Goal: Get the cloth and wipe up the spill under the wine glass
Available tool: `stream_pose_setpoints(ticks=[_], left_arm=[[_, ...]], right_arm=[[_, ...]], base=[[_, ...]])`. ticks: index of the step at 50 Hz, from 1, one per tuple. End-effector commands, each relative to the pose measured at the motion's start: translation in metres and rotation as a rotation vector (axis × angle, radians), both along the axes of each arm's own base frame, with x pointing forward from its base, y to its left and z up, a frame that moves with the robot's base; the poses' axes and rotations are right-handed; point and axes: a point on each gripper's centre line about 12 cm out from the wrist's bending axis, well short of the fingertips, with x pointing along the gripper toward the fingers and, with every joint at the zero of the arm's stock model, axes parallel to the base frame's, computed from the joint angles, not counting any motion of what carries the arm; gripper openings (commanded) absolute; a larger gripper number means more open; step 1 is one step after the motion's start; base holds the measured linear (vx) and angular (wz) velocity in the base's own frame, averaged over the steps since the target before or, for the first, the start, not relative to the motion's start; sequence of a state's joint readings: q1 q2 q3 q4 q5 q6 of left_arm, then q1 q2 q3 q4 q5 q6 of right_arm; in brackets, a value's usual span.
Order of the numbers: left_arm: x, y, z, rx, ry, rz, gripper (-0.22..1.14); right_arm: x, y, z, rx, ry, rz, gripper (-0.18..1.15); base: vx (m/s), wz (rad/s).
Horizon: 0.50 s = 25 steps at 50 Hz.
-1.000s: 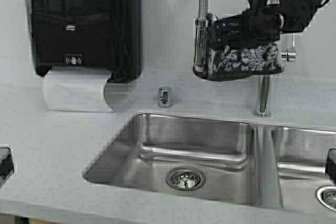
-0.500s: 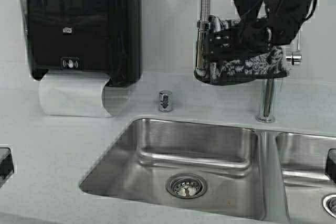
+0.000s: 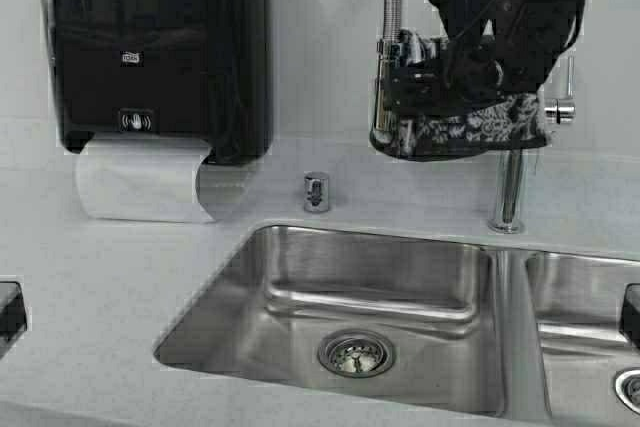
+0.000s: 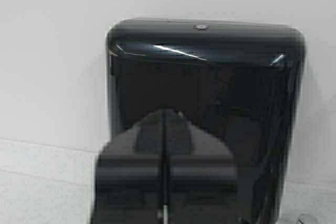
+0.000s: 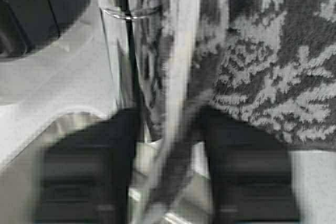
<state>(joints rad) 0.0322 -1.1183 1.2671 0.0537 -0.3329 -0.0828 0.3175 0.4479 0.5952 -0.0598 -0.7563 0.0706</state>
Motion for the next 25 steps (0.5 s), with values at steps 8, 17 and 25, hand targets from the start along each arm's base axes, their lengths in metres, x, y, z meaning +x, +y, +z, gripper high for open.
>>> stream_pose_setpoints(ticks=[8,17,25], left_arm=[[0.001,0.0,0.002,0.006,-0.006,0.001,0.02],[0.001,0.0,0.002,0.006,-0.004,0.001,0.02],[0.001,0.0,0.002,0.006,-0.004,0.001,0.02]], right_arm=[[0.004,0.003,0.015,0.014,-0.042,0.002,0.09],[0.0,0.001,0.043,0.033,-0.094,-0.002,0.06],[-0.01,-0.003,0.098,0.063,-0.196,-0.003,0.06]], base=[[-0.01,0.0],[-0.01,0.0],[-0.01,0.01]])
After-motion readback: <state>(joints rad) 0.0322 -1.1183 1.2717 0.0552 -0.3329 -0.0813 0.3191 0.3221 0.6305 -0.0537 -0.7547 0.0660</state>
